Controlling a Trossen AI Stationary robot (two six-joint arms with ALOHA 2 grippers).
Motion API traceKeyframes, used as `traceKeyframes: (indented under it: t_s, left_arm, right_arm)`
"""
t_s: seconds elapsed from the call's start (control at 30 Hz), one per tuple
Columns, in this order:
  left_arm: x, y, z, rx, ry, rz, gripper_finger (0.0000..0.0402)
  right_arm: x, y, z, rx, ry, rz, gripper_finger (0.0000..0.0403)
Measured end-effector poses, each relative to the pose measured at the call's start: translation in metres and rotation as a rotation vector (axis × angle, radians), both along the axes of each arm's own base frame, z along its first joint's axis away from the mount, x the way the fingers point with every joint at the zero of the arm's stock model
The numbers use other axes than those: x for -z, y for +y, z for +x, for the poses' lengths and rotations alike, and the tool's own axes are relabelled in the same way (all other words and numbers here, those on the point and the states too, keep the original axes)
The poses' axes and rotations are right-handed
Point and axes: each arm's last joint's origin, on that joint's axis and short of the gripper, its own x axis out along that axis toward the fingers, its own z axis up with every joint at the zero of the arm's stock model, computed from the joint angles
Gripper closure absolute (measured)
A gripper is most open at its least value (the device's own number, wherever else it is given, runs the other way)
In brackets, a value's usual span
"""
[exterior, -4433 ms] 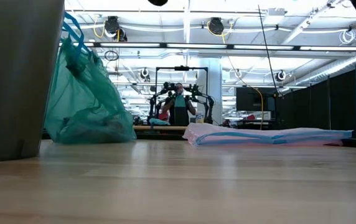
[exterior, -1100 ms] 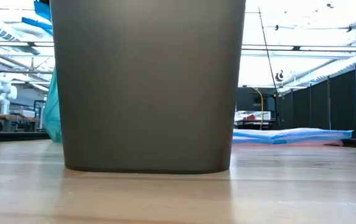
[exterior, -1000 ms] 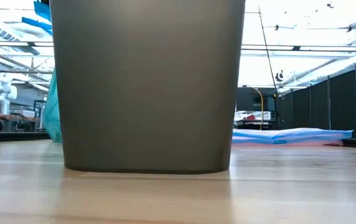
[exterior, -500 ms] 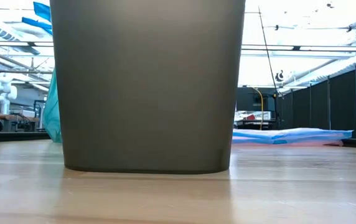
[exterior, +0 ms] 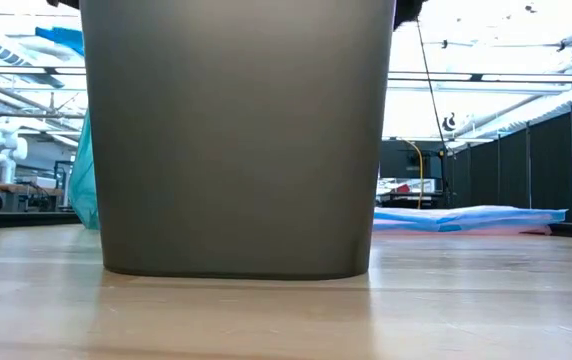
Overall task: Place trash/remove bag and relplace
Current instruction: Insert the trash bag into the trash bin
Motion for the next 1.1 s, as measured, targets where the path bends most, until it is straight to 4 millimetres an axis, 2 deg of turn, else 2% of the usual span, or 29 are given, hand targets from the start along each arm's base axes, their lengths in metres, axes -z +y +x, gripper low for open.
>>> traceKeyframes:
  t_s: [0.17, 0.3, 0.53, 0.83, 0.97, 1.1]
  left_arm:
    - [0.003, 0.005, 0.001, -0.031, -0.013, -0.024, 0.0401]
    - [0.006, 0.012, 0.0, -0.084, 0.01, -0.047, 0.0401]
    - [0.006, 0.019, 0.0, -0.127, 0.014, -0.042, 0.0401]
    - [0.009, 0.02, 0.004, -0.145, 0.029, -0.056, 0.0401]
    - [0.009, 0.02, 0.004, -0.143, 0.031, -0.05, 0.0401]
    - [0.009, 0.02, 0.004, -0.141, 0.037, -0.037, 0.0401]
  right_arm:
    - [0.066, 0.001, -0.021, 0.017, -0.131, 0.034, 0.0259]
    - [0.103, 0.002, -0.036, 0.04, -0.138, 0.04, 0.0272]
    - [0.141, -0.007, -0.049, 0.12, 0.041, -0.004, 0.027]
    - [0.191, -0.028, -0.058, 0.222, 0.303, -0.089, 0.0192]
    - [0.205, -0.036, -0.05, 0.206, 0.288, -0.084, 0.0159]
    - [0.215, -0.041, -0.034, 0.132, 0.211, -0.033, 0.0142]
